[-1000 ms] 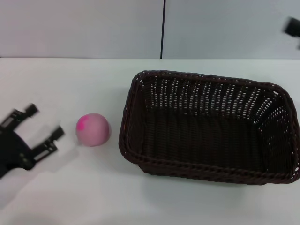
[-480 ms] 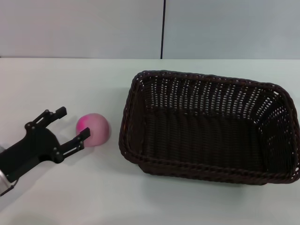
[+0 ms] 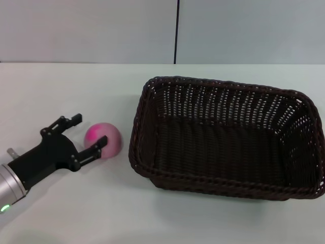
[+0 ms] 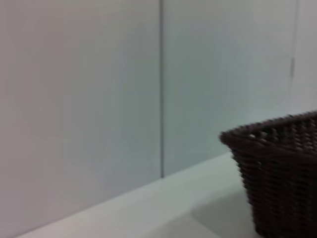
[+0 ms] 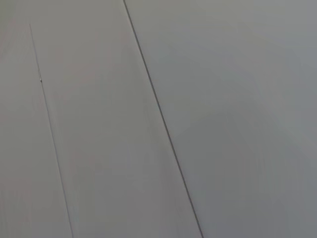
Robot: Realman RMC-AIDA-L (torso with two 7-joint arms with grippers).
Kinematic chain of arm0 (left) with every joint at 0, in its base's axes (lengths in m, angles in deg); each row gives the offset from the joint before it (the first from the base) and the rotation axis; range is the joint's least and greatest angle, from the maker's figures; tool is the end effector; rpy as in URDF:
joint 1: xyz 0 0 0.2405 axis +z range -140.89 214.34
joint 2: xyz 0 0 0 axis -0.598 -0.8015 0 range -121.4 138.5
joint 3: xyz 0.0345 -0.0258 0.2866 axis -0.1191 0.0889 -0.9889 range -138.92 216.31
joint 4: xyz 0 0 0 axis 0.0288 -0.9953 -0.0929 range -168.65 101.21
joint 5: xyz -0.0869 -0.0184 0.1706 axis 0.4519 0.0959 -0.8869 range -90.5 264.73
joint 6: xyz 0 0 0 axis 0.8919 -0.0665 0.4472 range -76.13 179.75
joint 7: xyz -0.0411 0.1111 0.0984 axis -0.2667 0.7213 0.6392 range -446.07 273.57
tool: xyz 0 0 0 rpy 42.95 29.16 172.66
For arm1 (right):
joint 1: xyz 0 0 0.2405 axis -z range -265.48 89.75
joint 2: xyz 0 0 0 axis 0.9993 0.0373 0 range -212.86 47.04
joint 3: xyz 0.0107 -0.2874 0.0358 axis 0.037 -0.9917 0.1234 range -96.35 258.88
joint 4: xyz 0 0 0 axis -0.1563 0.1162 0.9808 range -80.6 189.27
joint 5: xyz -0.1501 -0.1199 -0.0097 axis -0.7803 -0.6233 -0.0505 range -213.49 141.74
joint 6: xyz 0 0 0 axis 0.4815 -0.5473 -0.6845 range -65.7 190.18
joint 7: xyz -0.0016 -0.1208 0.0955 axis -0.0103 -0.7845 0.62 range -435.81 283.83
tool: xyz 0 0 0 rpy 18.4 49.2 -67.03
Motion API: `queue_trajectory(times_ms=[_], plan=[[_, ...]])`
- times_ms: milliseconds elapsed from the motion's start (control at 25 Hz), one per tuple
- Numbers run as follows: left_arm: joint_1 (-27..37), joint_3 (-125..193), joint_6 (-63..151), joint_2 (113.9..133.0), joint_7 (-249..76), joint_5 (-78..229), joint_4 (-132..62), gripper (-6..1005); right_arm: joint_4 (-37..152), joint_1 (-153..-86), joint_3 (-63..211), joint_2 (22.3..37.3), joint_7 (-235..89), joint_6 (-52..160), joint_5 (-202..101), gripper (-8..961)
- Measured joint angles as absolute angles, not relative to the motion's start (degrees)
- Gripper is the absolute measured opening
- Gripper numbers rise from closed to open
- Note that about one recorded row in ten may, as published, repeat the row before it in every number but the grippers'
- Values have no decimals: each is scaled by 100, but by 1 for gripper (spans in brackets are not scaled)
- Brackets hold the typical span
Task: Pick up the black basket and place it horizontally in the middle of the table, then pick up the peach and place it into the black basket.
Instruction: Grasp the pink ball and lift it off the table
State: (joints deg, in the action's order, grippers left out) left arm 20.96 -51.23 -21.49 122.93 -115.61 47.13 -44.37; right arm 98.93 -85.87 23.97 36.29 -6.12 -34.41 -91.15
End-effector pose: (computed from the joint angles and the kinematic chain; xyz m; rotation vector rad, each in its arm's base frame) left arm -0.3598 0.2625 -0.0527 -2.2831 -0.4523 -0.6586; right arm 0.3127 0.2125 0.0631 -1.9504 0.5419 1.3626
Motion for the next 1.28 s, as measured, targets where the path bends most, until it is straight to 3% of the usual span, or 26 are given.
queue_trajectory(times_ms=[360,520,720,1040,1280], plan=[[2192,-5078,-2016,12285,-11373,4279,-4630,697,9625,-8628,2434,3618,-615,-3449,-9108,754],[2210,-5103,-2031,12279,-11305,4276,-4636,459,9579,-8629,2461,3618,-617,-3450,-9107,754],[2214,-5119,-2010,12290,-11151,4273,-4638,311,9503,-8640,2464,3618,-619,-3453,-9104,753],[2336,-4573,-2370,12282,-11184,4318,-4716,267,9442,-8687,2467,3618,-621,-3454,-9105,753],[2441,-4046,-2953,12092,-11793,4290,-5221,226,9340,-8739,2517,3617,-626,-3475,-9103,753]])
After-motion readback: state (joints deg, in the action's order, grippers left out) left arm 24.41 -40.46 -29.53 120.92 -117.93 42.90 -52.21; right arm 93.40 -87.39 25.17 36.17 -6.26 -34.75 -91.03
